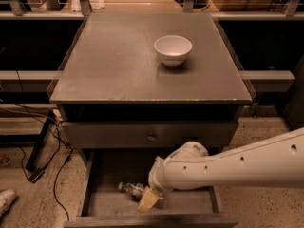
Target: Pick water bottle from middle drawer and place on counter
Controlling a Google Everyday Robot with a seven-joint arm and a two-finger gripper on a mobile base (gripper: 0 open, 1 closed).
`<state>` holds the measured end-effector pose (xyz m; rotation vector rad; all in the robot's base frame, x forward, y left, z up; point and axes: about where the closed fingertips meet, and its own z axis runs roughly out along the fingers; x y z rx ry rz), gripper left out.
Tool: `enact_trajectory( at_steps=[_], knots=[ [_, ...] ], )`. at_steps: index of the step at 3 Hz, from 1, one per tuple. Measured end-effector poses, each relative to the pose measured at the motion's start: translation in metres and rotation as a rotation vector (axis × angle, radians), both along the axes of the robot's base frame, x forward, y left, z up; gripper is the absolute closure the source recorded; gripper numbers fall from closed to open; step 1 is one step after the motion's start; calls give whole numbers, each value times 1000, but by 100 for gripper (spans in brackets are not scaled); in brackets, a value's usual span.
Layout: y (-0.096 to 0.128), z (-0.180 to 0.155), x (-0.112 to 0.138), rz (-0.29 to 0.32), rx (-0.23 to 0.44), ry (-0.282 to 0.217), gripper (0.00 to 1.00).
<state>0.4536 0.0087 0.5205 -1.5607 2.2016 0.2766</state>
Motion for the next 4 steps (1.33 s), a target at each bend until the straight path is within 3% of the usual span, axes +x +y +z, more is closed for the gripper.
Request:
enact_trajectory(
  at_steps=[2,4],
  knots=[
    [5,-37,11,-27,31,48,0],
    [10,-52,10,-46,56,69,0]
  ],
)
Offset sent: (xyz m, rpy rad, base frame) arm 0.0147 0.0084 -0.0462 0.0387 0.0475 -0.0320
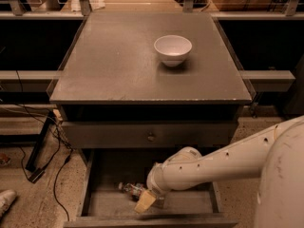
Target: Pick water bottle from middle drawer and place on counter
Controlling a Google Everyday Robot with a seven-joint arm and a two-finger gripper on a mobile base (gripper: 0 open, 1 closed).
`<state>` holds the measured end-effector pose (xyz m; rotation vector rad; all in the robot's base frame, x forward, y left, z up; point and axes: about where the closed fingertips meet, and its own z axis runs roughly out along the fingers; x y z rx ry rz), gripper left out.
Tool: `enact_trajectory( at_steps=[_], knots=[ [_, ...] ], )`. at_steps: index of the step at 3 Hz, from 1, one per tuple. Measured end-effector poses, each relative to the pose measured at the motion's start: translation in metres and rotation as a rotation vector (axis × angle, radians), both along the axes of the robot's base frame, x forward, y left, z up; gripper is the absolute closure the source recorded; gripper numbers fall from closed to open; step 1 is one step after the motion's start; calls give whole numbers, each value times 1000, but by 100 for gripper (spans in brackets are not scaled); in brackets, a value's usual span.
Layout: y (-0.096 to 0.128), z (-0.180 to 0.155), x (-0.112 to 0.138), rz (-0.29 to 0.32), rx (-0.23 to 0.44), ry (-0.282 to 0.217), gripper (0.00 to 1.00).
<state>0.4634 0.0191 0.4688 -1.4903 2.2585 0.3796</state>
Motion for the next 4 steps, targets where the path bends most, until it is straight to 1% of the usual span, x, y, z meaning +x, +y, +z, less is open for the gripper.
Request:
enact_trajectory(
  at_steps=[1,2,3,4],
  knots=[
    [7,-23,8,-15,23,13,0],
    [7,-23,9,-14,23,13,0],
    [8,-27,33,-11,23,-14,0],
    [9,-36,33,-4,16,-4,0]
  ],
)
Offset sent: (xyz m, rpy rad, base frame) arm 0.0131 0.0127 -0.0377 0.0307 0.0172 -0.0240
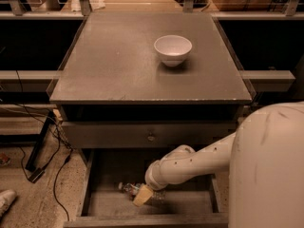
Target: Pick water bottle from middle drawer and place on counter
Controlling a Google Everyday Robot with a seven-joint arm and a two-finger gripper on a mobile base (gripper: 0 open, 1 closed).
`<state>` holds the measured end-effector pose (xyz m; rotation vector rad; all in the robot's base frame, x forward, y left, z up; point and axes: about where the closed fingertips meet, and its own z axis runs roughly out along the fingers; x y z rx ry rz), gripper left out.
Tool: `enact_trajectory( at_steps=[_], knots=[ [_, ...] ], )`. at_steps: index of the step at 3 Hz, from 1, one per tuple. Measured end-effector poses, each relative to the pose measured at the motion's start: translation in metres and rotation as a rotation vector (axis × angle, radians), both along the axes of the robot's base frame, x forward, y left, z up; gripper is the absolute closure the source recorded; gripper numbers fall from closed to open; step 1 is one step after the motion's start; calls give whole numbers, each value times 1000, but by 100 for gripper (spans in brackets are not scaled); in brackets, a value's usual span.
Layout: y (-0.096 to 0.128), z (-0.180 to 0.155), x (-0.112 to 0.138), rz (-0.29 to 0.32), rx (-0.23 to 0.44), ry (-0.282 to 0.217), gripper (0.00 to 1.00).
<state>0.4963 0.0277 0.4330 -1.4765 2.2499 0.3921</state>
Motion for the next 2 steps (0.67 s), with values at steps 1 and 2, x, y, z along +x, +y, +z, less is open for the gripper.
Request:
enact_trajectory(
  at_steps=[1,2],
  knots=[
    [0,-10,4,-4,-5,10,0],
    [-6,-21,0,-16,-11,30,0]
  ],
)
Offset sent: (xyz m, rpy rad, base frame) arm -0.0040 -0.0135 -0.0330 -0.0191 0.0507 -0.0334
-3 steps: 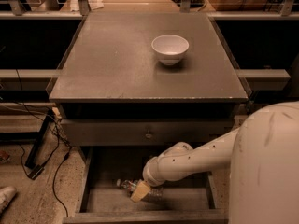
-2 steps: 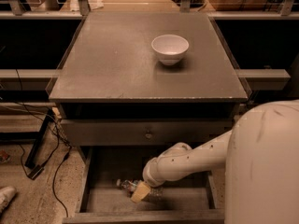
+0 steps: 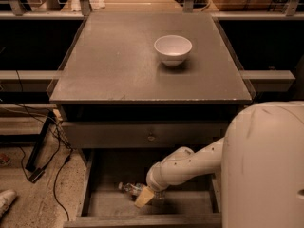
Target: Pick water bottle from middle drawer and place on counter
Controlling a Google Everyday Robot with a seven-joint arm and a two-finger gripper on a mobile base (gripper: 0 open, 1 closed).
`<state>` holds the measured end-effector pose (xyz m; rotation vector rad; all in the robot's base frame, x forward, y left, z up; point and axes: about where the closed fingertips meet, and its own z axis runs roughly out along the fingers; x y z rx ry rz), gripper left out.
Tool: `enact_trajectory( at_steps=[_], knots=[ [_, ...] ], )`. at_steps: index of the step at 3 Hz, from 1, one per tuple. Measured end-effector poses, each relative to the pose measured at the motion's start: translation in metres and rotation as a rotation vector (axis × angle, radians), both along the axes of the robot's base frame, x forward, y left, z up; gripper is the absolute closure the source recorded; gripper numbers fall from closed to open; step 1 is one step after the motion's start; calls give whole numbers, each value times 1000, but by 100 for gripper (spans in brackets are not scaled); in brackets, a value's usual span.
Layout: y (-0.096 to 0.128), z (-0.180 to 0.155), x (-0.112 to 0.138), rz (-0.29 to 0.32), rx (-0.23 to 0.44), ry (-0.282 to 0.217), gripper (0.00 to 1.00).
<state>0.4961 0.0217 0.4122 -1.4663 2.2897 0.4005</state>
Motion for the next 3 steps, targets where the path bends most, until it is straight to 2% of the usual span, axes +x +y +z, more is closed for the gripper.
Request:
enact_trajectory(
  at_steps=[1,2,3],
  knots=[
    [-13,-22,-19,-17,-12,58,0],
    [-11,-19,0,-29,-7,42,0],
    [-8,-23,-4,-18,-2,50,0]
  ],
)
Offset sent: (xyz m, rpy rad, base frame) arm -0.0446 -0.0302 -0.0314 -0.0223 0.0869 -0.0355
